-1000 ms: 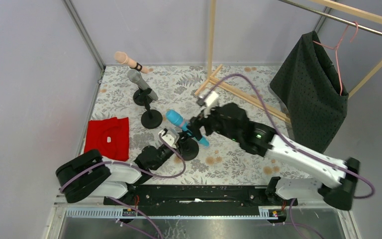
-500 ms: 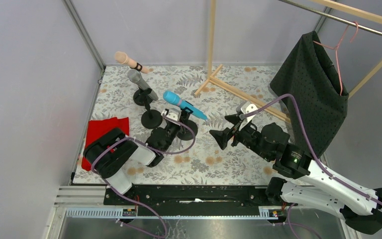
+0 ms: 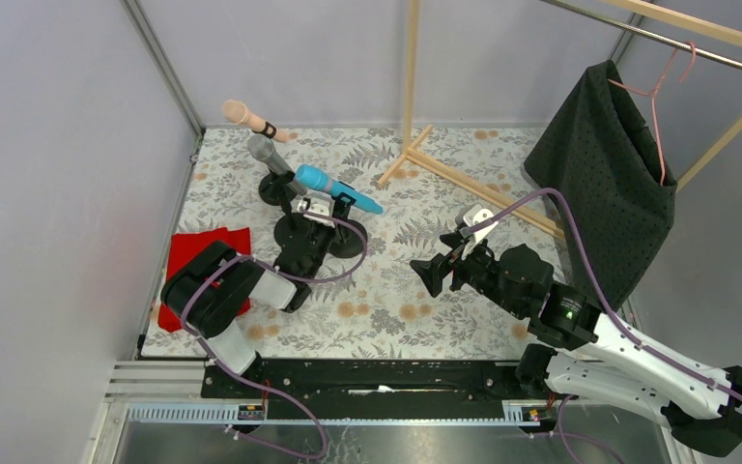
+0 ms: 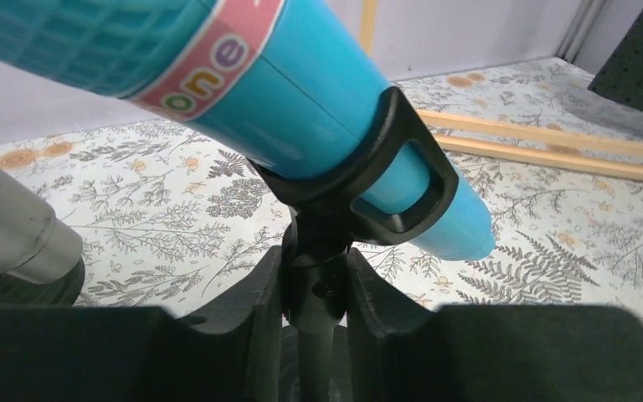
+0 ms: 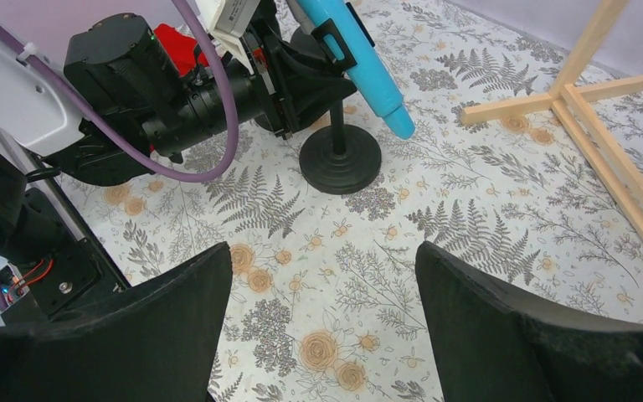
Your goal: Attach the microphones to the stand
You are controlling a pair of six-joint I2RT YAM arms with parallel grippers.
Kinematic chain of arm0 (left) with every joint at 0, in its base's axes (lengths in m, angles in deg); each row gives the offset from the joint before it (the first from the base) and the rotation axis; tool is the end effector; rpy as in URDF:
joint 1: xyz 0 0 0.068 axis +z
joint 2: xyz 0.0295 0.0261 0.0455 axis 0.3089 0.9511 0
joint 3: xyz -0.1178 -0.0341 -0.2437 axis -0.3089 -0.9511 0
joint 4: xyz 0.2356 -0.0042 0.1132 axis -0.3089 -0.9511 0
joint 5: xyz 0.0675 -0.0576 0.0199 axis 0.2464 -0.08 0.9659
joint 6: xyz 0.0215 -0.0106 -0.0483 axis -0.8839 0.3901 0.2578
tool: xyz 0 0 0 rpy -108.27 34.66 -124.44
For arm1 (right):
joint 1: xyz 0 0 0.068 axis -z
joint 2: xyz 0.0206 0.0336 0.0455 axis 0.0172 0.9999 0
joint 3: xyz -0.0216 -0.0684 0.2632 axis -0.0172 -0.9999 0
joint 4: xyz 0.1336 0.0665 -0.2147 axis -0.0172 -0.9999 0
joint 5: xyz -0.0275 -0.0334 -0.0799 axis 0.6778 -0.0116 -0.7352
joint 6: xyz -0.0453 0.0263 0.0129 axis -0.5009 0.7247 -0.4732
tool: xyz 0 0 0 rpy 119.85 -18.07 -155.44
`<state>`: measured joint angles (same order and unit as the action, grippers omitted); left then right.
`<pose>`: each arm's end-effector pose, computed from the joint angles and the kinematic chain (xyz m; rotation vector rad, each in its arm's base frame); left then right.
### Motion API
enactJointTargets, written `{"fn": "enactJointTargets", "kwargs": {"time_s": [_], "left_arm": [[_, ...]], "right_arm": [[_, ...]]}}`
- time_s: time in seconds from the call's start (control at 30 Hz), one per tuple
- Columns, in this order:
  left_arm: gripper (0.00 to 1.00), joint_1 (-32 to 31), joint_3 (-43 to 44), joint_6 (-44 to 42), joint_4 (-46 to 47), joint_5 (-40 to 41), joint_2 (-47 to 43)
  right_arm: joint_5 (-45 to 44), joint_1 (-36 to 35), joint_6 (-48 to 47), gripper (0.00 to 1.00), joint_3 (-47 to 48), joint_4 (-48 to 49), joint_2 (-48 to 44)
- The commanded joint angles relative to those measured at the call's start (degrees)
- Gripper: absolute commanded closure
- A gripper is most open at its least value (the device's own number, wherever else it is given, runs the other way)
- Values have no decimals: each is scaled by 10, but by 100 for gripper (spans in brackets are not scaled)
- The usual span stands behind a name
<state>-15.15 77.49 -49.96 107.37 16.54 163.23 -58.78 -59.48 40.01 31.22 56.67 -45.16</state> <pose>0.2421 -0.1500 0.1723 0.2348 1.4490 -0.3684 0.0942 0.1384 0.3547 -0.6076 1.5698 0.6427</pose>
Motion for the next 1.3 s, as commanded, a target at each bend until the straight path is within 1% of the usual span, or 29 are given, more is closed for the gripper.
{"fn": "enactJointTargets", "kwargs": {"time_s": [0.0,0.2,0.3,0.37,0.43,0.47,0.53,0.6,0.67,0.7,0.77,0.83,0.9,0.93,1.0,1.07,1.13,1.2,1.27], "left_arm": [[66,6,-5,-6,-11,-65,-9],[27,5,-18,0,-24,-75,-47],[19,5,-22,6,-59,-81,-79],[15,5,-28,33,-95,-87,-118],[5,3,-43,83,-131,-90,-157],[2,-1,-49,103,-147,-91,-178],[1,-20,-65,131,-190,-81,-221],[1,-51,-63,149,-255,-57,-262],[1,-76,-48,192,-348,-29,-307],[1,-87,-43,214,-399,-23,-331],[1,-106,-35,250,-468,-7,-379],[1,-117,-23,287,-553,22,-439],[1,-117,12,324,-675,53,-490],[1,-117,33,318,-730,53,-511],[1,-116,74,287,-817,32,-551],[1,-118,110,274,-884,34,-590],[1,-117,137,261,-935,53,-620],[1,-117,161,248,-976,80,-637],[1,-116,174,235,-1003,106,-645]], "right_arm": [[-26,1,13,13,-9,10,4],[-37,1,26,12,-18,11,9],[-37,1,29,12,-19,11,14],[-37,1,28,12,-19,11,15],[-41,1,28,12,-19,11,15],[-44,1,30,12,-21,12,14],[-61,0,36,12,-27,20,13],[-79,1,51,12,-37,38,11],[-105,1,74,13,-48,53,17],[-125,1,86,14,-45,49,27],[-168,1,108,13,-35,32,53],[-203,1,103,10,-31,22,78],[-222,1,84,6,-31,13,89],[-228,2,70,1,-32,3,92],[-242,3,64,0,-39,-4,90],[-219,15,70,0,-46,-12,76],[-144,57,90,0,-48,-31,59],[-55,132,117,0,-47,-50,44],[14,203,130,0,-52,-57,25]]}}
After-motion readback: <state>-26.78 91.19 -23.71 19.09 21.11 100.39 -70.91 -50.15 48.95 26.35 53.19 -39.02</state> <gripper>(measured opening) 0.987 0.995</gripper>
